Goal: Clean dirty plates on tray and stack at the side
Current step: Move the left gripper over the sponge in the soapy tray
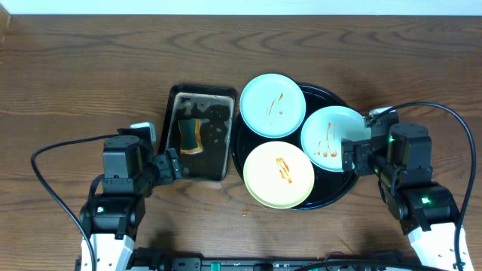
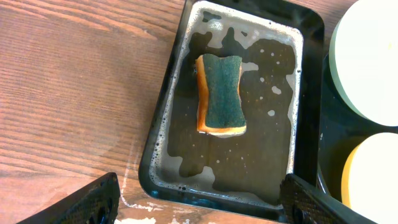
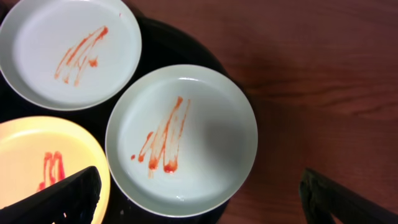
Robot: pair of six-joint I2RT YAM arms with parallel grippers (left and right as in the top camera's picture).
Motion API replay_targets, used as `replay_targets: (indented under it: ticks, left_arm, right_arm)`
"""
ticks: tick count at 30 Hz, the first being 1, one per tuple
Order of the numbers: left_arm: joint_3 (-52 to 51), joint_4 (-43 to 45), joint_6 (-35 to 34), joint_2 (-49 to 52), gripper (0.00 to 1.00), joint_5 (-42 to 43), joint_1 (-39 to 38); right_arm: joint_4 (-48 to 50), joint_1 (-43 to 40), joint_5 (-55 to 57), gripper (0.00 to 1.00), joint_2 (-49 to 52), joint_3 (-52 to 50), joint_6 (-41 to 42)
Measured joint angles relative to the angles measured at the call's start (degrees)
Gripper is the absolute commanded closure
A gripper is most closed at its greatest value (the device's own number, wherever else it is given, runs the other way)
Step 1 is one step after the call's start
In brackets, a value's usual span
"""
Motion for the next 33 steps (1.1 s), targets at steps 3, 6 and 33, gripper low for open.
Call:
replay_targets:
  ticks: [3,6,33]
  left_arm:
    - [0.0,0.0,0.0,0.0,0.16,0.0,0.0]
    - [0.0,0.0,0.0,0.0,0.16,0.0,0.0]
    - [15.23,6.16,-1.53,26.27,0.28,2.36,-0.02]
  right_arm:
    - [-0.37,0.0,-0.04,0.01,0.0,0.02,0.02]
    - [-0.11,0.0,-0.79,0.01,0.0,0.02,1.01]
    - [0.57,-0.02,-2.95,0.07,4.9,0.15,5.86]
